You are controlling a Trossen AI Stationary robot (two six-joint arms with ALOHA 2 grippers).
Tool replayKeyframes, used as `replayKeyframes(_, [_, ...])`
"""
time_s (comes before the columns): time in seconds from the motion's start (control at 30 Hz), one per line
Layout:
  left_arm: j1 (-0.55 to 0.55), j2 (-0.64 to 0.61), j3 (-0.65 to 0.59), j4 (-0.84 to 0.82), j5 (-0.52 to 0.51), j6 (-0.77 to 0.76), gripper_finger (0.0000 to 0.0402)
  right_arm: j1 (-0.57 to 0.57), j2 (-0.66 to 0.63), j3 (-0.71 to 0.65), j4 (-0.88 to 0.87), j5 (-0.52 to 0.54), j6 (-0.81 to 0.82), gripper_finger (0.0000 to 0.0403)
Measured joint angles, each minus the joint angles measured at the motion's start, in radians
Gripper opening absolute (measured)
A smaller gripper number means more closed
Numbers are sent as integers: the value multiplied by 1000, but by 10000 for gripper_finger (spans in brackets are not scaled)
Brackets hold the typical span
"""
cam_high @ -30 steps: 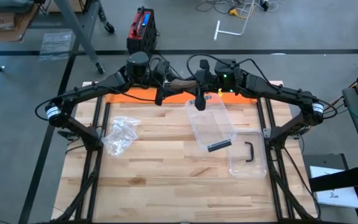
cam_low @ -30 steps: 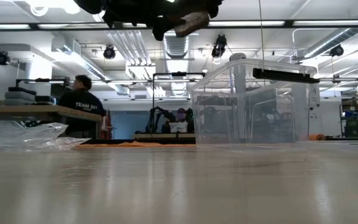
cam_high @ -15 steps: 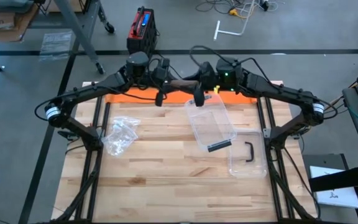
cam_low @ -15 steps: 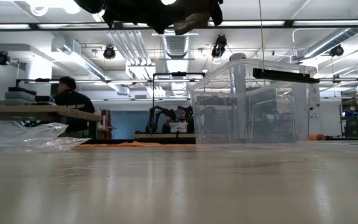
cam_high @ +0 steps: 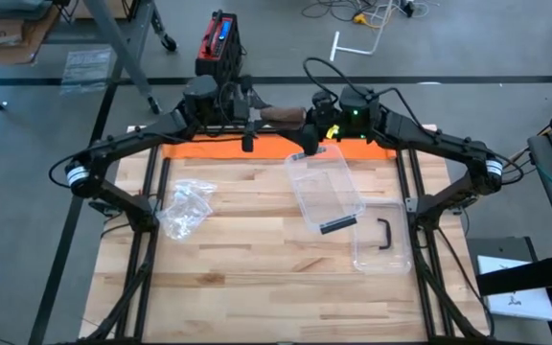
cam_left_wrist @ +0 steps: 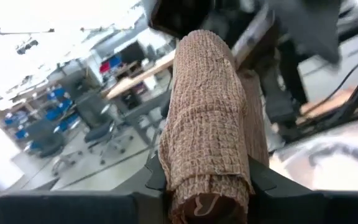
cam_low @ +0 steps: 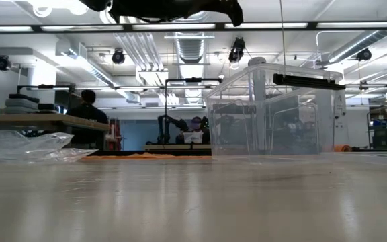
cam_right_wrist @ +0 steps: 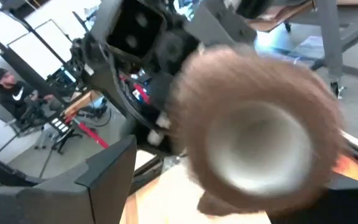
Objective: Roll bandage
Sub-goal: Roll the brown bandage
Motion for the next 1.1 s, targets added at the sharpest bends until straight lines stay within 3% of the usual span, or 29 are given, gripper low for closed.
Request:
replayKeyframes(0.33, [0, 1, -2, -6, 0, 66, 96, -4, 0, 0, -13, 8, -1, 286])
replayKeyframes(0.63, [-1, -9, 12, -4, -21, 91, 95, -6, -19, 0, -91, -3, -71, 306])
replayKeyframes(1.1, [-9, -11, 3, 4, -35, 193, 94, -9, -43, 0, 23, 19, -51, 331])
